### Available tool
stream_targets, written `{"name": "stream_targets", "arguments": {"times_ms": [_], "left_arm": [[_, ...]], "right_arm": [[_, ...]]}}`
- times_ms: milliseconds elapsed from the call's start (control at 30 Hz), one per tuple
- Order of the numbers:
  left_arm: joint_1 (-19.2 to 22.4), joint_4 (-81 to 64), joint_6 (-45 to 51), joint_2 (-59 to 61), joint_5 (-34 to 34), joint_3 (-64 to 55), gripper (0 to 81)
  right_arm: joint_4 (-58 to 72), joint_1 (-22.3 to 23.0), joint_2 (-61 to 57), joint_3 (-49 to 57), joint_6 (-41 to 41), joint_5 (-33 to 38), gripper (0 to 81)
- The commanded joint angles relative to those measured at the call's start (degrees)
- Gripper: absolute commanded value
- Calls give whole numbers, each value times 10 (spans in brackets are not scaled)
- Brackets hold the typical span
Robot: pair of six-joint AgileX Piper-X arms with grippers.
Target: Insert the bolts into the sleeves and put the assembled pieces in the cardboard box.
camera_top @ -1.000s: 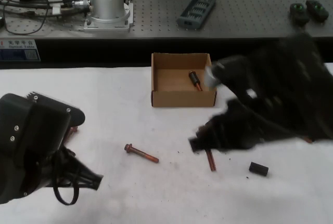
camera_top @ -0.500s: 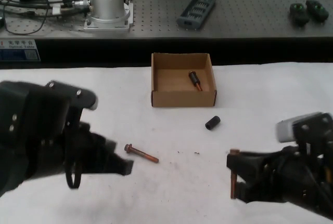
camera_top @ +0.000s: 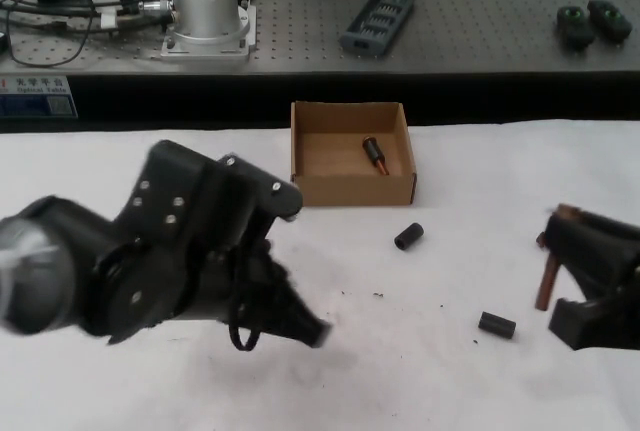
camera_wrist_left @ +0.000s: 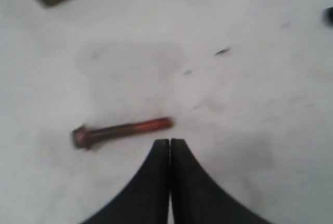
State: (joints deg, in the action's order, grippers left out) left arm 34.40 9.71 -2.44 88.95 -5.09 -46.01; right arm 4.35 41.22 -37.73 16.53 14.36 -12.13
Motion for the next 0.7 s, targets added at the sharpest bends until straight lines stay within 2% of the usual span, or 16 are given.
{"name": "stream_targets", "arguments": {"times_ms": [0,67,200,433,567,667], "left_arm": [[-5,124,7,36,189,-42,6],[-11,186,2,41,250,-60,6],[-26,245,3,42,312,-77,6],[-66,284,4,44,312,-79,6],[-97,296,-22,44,312,-79,6],[-102,280,-45,44,319,-79,6]], "right_arm": [[4,2,16,-13,-3,-23,66],[11,2,16,-18,-3,-23,66],[23,2,16,-21,-2,-15,66],[32,2,16,-25,2,3,66],[31,2,16,-25,2,3,66],[31,2,16,-25,2,3,66]]}}
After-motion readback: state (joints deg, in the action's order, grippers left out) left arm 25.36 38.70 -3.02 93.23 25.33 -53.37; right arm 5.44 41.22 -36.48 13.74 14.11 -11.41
